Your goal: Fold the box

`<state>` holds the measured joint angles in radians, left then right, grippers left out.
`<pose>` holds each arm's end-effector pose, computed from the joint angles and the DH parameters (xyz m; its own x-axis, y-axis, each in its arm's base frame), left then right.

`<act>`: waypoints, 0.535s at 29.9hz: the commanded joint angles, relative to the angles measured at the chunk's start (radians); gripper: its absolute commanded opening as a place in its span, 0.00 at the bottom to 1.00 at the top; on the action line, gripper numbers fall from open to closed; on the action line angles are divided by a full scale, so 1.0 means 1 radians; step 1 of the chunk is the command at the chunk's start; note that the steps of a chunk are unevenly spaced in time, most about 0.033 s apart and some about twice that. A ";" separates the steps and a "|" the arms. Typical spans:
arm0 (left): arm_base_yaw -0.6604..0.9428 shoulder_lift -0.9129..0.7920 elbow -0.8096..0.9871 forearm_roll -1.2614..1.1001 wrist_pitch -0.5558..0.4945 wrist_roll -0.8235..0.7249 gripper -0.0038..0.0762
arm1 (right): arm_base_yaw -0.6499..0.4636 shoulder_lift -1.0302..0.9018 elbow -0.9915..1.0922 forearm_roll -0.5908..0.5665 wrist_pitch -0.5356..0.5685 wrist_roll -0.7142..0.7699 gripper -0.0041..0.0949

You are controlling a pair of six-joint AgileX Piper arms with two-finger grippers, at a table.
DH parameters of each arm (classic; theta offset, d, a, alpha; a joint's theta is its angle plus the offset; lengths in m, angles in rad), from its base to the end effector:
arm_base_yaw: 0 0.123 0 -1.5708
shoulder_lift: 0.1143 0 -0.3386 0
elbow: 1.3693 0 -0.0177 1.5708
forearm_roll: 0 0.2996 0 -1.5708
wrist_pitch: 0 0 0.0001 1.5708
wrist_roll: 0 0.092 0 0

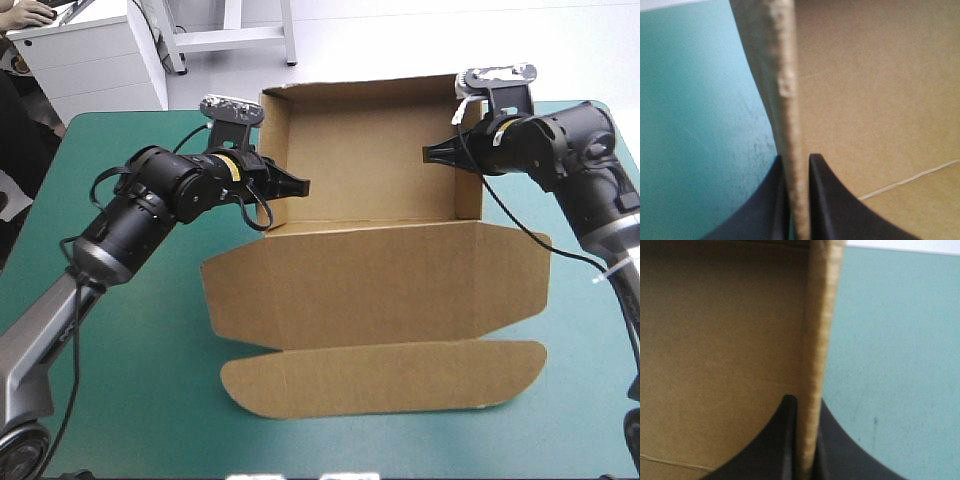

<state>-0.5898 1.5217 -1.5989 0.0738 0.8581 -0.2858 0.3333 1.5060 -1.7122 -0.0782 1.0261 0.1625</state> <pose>0.3231 -0.2101 0.4687 -0.6379 0.1442 -0.7565 0.3802 0.9132 -0.1465 0.3485 0.1142 0.5034 -0.6604 -0.1002 -0.7442 -0.2006 0.9786 0.0462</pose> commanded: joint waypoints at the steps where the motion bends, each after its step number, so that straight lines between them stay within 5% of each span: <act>1: -0.021 0.033 -0.034 -0.056 -0.019 0.087 0.04 | 0.003 0.028 -0.027 0.097 0.022 -0.070 0.02; 16: -0.015 0.225 -0.034 -0.052 0.088 0.136 0.04 | 0.003 0.246 -0.027 0.221 0.137 -0.106 0.02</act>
<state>-0.5888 1.7801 -1.5989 0.0592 1.0436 -0.2382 0.3237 1.7729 -1.7078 -0.0072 1.1911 0.1180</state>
